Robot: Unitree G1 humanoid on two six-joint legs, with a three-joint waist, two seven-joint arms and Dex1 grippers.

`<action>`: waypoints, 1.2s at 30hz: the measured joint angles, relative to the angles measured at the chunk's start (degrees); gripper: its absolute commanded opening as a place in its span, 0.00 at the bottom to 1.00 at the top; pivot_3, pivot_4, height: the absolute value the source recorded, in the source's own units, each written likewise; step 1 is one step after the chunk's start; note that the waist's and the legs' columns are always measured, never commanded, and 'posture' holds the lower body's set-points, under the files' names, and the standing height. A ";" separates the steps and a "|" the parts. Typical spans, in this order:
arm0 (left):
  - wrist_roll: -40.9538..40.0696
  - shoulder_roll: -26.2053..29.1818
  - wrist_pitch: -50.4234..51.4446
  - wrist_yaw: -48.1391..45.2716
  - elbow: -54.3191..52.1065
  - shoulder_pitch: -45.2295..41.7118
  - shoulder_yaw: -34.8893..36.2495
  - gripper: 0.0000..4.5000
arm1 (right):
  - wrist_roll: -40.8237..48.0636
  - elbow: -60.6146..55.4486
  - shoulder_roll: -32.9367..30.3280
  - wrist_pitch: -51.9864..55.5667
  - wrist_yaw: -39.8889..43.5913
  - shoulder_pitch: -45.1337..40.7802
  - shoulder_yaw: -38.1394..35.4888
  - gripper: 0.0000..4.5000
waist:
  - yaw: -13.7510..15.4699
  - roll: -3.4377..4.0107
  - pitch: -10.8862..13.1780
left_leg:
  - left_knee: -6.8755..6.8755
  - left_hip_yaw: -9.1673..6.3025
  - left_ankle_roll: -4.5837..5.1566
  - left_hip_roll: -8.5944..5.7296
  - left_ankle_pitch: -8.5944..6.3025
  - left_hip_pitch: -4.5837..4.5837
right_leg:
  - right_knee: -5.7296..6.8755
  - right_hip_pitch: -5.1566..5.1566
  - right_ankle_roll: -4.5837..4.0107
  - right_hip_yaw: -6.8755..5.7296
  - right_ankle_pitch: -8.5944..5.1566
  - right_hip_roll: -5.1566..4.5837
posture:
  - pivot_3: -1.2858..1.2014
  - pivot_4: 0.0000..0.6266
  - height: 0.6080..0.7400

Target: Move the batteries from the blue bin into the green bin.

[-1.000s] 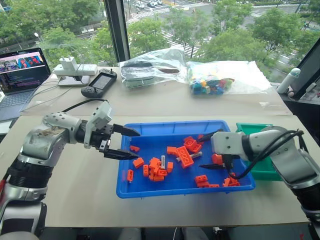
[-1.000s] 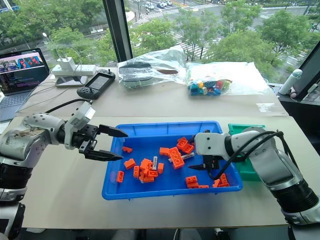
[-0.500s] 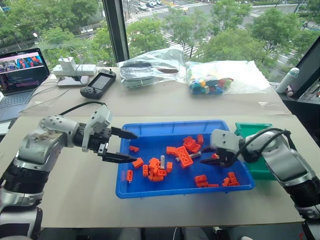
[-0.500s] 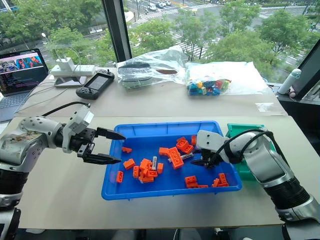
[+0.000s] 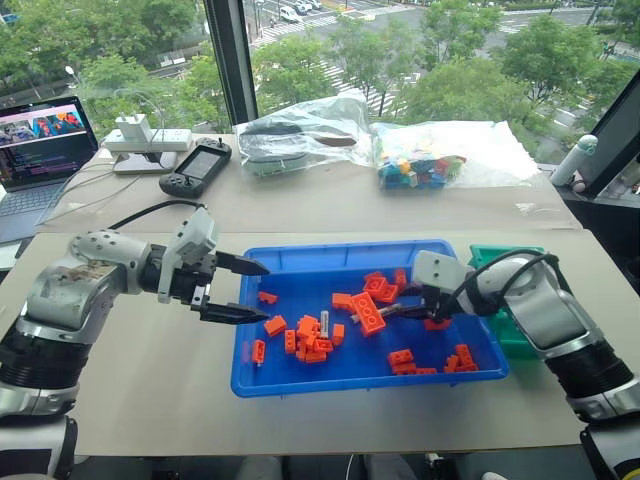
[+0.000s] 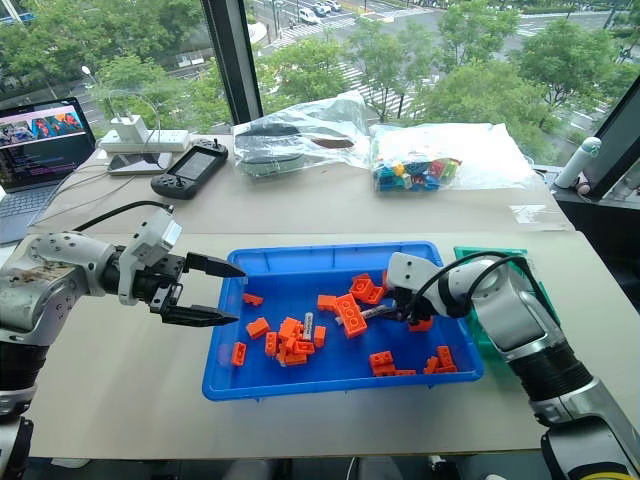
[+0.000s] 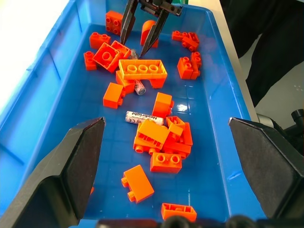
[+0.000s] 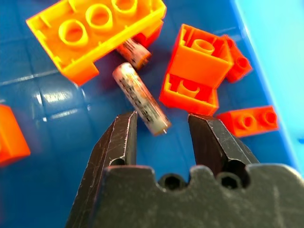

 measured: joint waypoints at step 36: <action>0.03 -4.07 0.79 -2.75 3.83 -4.78 -2.45 1.00 | 3.25 4.03 -27.39 8.06 0.36 4.22 -22.48 0.06 | -0.93 0.02 0.02 | -0.05 0.11 0.01 0.04 0.00 0.01 | -0.19 -0.04 0.00 0.03 0.00 0.01 | 0.52 0.24 1.00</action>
